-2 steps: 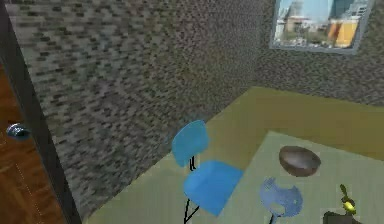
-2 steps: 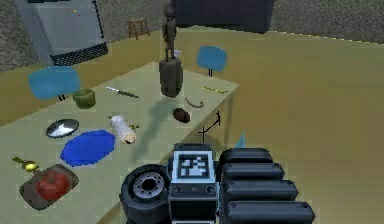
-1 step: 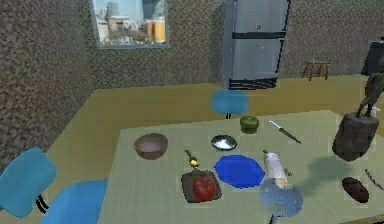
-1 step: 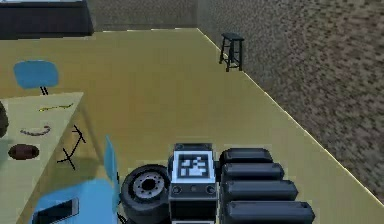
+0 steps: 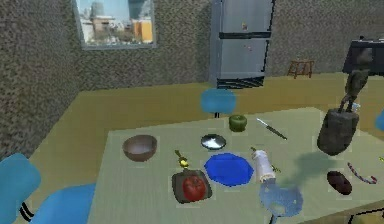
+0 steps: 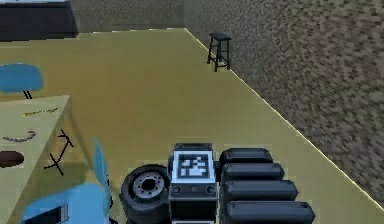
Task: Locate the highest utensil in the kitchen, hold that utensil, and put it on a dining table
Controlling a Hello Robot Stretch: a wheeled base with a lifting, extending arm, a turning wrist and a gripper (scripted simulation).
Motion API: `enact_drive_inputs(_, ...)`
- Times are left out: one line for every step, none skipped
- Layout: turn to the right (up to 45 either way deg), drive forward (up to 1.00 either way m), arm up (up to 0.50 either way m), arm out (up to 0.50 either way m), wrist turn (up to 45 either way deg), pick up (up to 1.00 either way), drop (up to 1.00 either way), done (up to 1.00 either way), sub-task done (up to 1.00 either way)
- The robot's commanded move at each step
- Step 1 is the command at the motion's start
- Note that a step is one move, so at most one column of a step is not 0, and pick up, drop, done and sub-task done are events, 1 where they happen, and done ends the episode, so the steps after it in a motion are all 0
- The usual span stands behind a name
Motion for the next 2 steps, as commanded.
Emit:
enact_drive_inputs(0.0,0.15,0.0,0.0,0.0,0.0,0.0,0.0,0.0)
enact_drive_inputs(-45.0,0.0,0.0,0.0,0.0,0.0,0.0,0.0,0.0)
